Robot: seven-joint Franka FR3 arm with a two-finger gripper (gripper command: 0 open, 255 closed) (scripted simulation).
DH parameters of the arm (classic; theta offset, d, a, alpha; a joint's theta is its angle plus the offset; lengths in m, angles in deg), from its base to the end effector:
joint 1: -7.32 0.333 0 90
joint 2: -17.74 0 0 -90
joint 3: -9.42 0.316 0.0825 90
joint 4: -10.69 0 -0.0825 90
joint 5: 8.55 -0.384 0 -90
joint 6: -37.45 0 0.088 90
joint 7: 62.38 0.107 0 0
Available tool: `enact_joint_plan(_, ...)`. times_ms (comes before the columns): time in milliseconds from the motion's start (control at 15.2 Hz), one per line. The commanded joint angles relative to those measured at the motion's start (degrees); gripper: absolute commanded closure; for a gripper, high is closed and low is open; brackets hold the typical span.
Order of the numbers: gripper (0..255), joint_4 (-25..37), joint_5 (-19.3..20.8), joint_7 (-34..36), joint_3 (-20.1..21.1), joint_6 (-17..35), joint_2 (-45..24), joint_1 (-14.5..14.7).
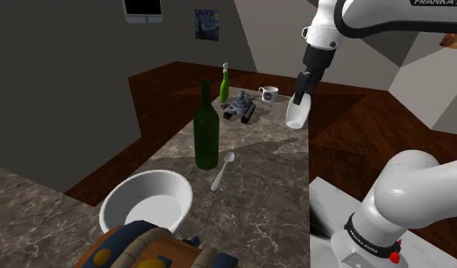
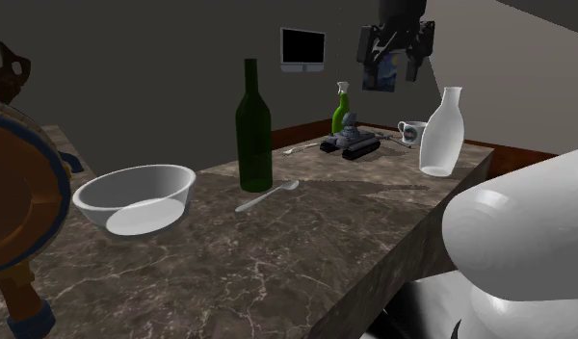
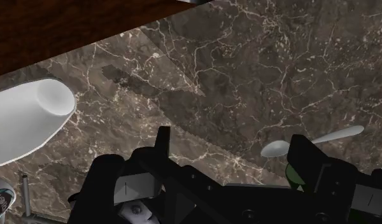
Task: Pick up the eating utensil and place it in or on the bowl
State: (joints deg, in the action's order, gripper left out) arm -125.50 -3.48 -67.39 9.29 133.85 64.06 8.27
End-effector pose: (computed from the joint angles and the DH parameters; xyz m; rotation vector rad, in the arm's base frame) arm 0.3120 -0.0043 0.5983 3.0418 0.1632 0.1689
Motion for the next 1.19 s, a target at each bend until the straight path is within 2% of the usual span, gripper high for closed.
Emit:
enact_joint_plan(0,0,0.0,0.0,0.0,0.0,0.0,0.0,0.0)
enact_joint_plan(528,0,1.0,-2.2,-1.8,1.5,8.9,-15.3,3.3)
enact_joint_plan(1122,0,6.1,-4.4,-4.2,3.8,16.4,-33.8,6.7)
